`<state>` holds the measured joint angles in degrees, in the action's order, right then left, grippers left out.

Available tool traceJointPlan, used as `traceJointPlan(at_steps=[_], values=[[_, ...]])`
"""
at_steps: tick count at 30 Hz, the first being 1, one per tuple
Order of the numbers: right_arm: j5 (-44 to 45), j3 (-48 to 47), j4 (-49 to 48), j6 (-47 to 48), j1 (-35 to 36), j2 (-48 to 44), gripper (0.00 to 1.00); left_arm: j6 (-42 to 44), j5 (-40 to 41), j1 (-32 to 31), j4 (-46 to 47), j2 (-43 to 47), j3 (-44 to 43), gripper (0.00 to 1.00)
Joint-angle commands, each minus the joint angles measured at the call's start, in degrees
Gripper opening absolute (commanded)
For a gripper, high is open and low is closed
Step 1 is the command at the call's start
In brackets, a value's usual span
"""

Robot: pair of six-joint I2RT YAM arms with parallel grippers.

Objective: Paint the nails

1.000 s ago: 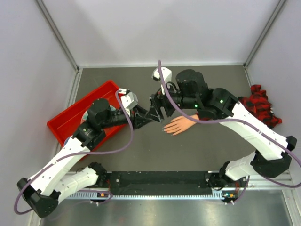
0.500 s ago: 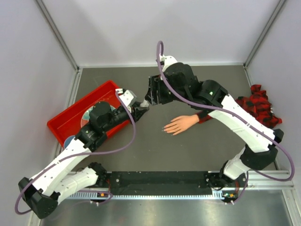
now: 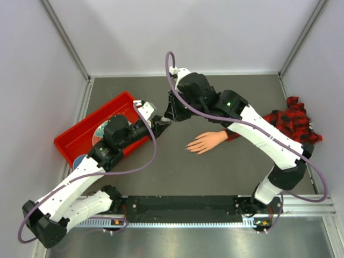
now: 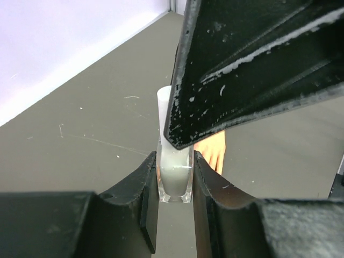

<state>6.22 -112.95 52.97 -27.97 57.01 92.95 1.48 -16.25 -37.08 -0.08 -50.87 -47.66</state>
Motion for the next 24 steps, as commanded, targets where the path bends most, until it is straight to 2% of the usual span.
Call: traceJointPlan(at_steps=[1, 4, 5, 7, 8, 9, 11, 12, 16, 18, 20, 21, 22, 24], values=[[-5.8, -1.5, -0.9, 3.6, 0.9, -0.7, 0.00, -0.9, -6.3, -0.2, 1.7, 0.7, -2.5, 0.00], [-11.4, 1.1, -1.8, 8.9, 0.7, -3.7, 0.00, 0.7, -17.4, -0.1, -2.9, 0.2, -6.5, 0.00], [-13.3, 1.8, -2.1, 13.0, 0.7, -4.6, 0.00, 0.8, -28.0, -0.1, -5.6, 0.2, -8.5, 0.00], [-22.4, 4.3, -2.3, 18.0, 0.6, -7.6, 0.00, 0.2, -40.9, 0.1, -6.5, 0.2, -9.8, 0.00], [-26.7, 5.4, -2.6, 22.8, 0.6, -8.6, 0.00, -0.8, -53.2, 0.2, -5.9, -0.3, -10.7, 0.00], [-35.1, 8.1, -3.1, 24.7, 0.6, -10.0, 0.00, -5.1, -60.0, 0.2, -4.7, -0.8, -11.0, 0.00], [-41.3, 11.3, -5.7, 26.9, 0.6, -13.6, 0.00, -11.5, -67.0, 0.2, -0.4, -2.1, -11.3, 0.00], [-44.5, 13.6, -8.6, 26.8, 0.7, -14.4, 0.00, -13.1, -67.9, 0.3, 2.0, -2.1, -11.6, 0.00], [-44.5, 15.0, -11.8, 24.4, 0.6, -15.4, 0.00, -11.3, -61.4, 0.2, 1.0, -0.8, -11.2, 0.00], [-41.2, 14.7, -12.1, 23.3, 0.6, -15.5, 0.00, -10.4, -58.2, 0.2, 0.3, 0.1, -11.1, 0.00], [-37.6, 14.0, -11.4, 22.3, 0.6, -15.4, 0.00, -8.9, -51.1, 0.2, -1.7, 0.9, -10.8, 0.00], [-32.4, 12.9, -11.0, 21.8, 0.6, -15.2, 0.03, -6.4, -47.7, 0.2, -3.2, 1.1, -10.9, 0.00], [-29.1, 12.1, -8.8, 21.2, 0.6, -14.8, 0.28, -5.1, -40.7, 0.2, -6.3, 1.2, -11.1, 0.00], [-19.5, 8.7, -6.1, 19.4, 0.6, -13.7, 0.51, -2.2, -32.2, 0.2, -9.1, 1.0, -11.2, 0.00]])
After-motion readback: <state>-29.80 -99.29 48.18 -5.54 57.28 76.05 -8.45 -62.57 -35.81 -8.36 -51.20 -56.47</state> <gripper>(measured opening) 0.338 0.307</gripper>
